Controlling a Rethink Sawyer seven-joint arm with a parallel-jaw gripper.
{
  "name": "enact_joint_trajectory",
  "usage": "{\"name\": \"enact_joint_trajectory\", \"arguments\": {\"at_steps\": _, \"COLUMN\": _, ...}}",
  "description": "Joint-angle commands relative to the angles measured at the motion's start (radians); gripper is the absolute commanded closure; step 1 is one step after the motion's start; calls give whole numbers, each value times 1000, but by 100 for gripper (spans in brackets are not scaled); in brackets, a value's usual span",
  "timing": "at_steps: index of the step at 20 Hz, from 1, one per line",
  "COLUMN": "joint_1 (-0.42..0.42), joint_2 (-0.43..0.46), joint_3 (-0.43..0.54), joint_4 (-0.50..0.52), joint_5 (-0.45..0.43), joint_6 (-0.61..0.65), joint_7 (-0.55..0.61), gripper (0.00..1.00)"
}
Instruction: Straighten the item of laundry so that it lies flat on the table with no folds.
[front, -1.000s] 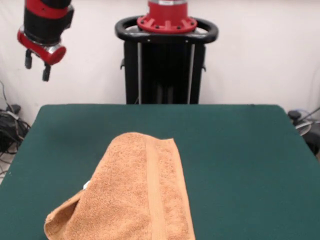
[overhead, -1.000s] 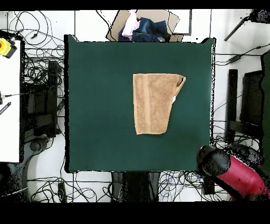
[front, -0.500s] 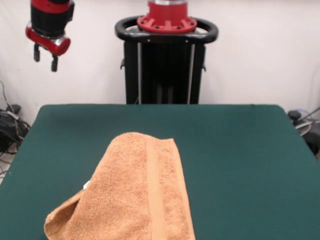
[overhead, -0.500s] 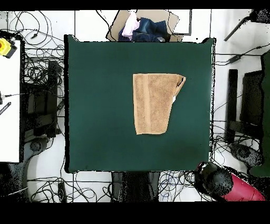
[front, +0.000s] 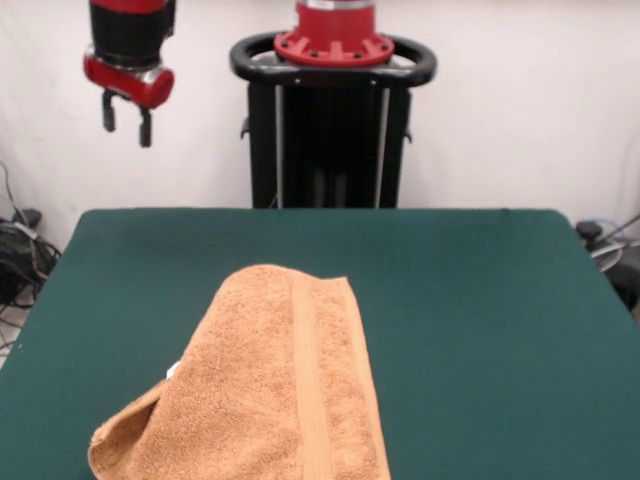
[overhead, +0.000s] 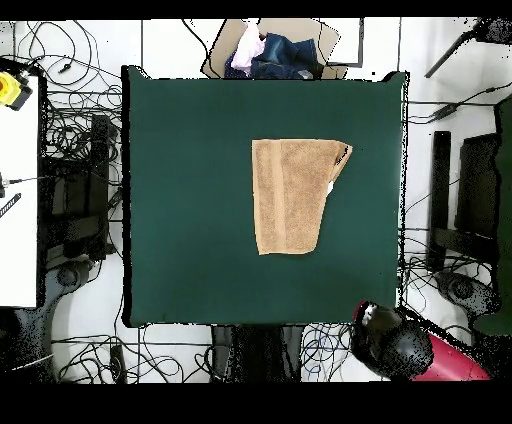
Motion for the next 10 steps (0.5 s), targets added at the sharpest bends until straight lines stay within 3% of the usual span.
{"name": "enact_joint_trajectory", "arguments": {"at_steps": 1, "joint_1": 46, "joint_2": -255, "joint_3": 122, "joint_4": 272, "joint_5": 116, "joint_6": 128, "joint_7": 44, "gripper": 0}}
{"name": "enact_joint_trajectory", "arguments": {"at_steps": 5, "joint_1": -5, "joint_2": -285, "joint_3": 146, "joint_4": 349, "joint_5": 112, "joint_6": 16, "joint_7": 44, "gripper": 0}}
{"name": "enact_joint_trajectory", "arguments": {"at_steps": 10, "joint_1": 14, "joint_2": -279, "joint_3": 112, "joint_4": 335, "joint_5": 81, "joint_6": 4, "joint_7": 60, "gripper": 0}}
